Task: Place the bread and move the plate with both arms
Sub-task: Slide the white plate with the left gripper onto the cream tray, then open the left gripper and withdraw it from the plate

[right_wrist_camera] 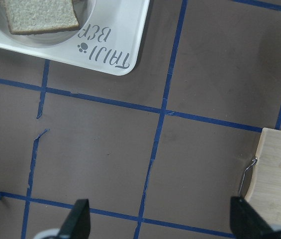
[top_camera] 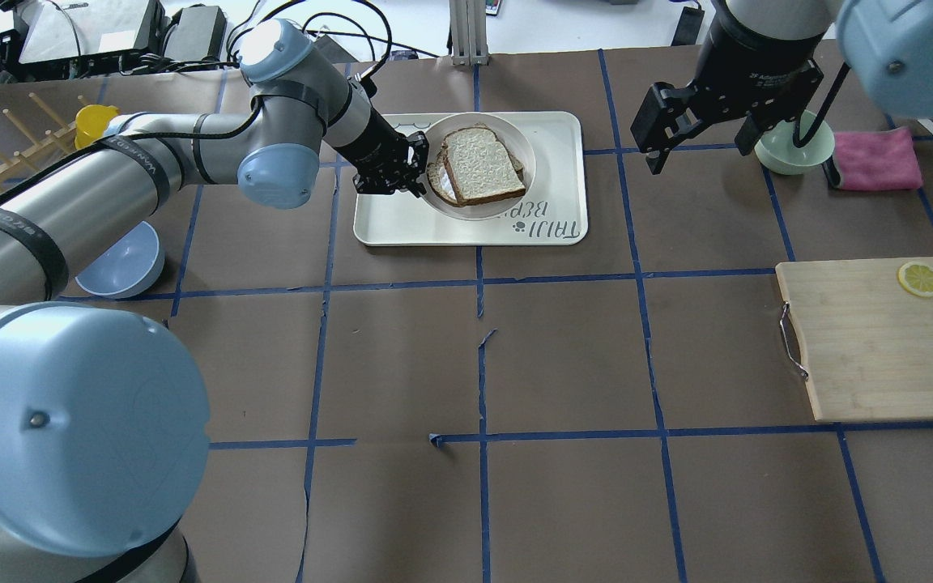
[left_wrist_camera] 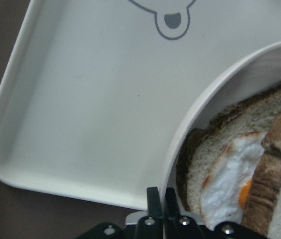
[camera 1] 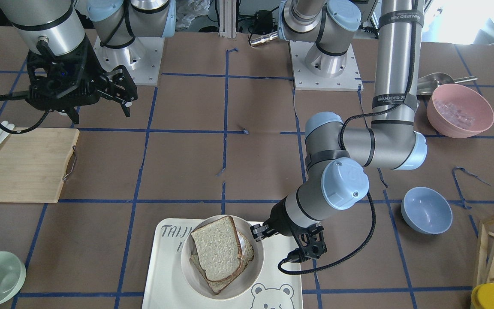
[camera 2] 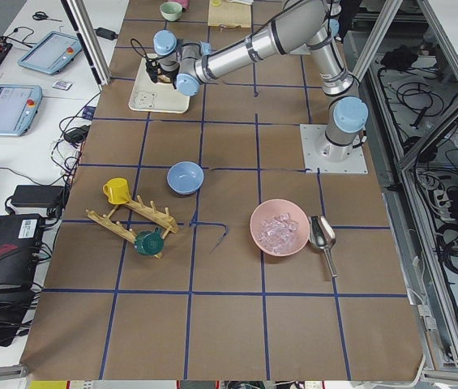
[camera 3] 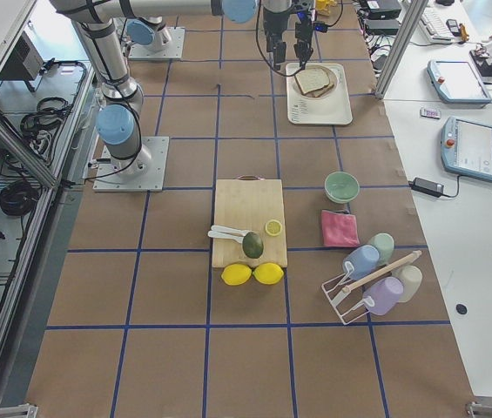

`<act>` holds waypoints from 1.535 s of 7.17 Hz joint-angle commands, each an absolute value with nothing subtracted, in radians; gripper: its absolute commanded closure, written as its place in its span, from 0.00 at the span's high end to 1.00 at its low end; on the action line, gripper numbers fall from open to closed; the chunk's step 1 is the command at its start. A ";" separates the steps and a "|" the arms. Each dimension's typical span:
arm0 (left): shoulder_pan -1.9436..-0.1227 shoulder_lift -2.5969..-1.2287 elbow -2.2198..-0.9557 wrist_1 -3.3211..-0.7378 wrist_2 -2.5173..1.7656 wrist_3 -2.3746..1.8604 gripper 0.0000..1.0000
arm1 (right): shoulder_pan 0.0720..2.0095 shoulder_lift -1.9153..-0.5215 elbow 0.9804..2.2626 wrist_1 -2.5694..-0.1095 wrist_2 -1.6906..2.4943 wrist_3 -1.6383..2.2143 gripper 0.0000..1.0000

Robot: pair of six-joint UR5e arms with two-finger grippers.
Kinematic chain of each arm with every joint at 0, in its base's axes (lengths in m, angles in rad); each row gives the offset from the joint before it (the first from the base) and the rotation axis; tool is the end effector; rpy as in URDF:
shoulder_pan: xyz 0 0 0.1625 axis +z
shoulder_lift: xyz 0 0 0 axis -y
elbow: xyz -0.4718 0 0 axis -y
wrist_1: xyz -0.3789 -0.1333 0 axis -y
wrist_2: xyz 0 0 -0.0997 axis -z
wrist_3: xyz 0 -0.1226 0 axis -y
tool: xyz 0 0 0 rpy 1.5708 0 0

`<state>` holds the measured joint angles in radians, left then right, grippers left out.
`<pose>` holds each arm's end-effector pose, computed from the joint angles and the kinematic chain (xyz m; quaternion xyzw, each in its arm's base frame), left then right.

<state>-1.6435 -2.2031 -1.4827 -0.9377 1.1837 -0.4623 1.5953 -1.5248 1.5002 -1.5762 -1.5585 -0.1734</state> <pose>-0.2309 -0.6975 0.2427 0.1814 -0.9635 -0.0087 0.1968 0.1471 -0.5004 0.5236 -0.0989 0.9950 -0.0154 0.0050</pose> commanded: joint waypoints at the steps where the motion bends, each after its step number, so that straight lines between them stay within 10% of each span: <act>1: -1.635 -2.247 -1.454 -0.937 1.186 -0.454 0.00 | 1.595 -1.525 1.500 -1.575 -1.559 -0.173 1.00; 4: -1.629 -2.260 -1.460 -0.937 1.186 -0.448 0.00 | 1.595 -1.525 1.500 -1.575 -1.559 -0.175 1.00; 5: -1.629 -2.258 -1.460 -0.936 1.186 -0.437 0.14 | 1.595 -1.525 1.500 -1.575 -1.559 -0.176 1.00; 6: -1.629 -2.257 -1.453 -0.937 1.190 -0.439 0.71 | 1.595 -1.525 1.500 -1.575 -1.559 -0.176 1.00; 7: -1.629 -2.232 -1.453 -0.939 1.195 -0.440 0.93 | 1.595 -1.525 1.500 -1.575 -1.559 -0.175 1.00; 11: -1.650 -1.997 -1.537 -1.128 1.210 -0.439 0.98 | 1.595 -1.525 1.500 -1.577 -1.559 -0.137 1.00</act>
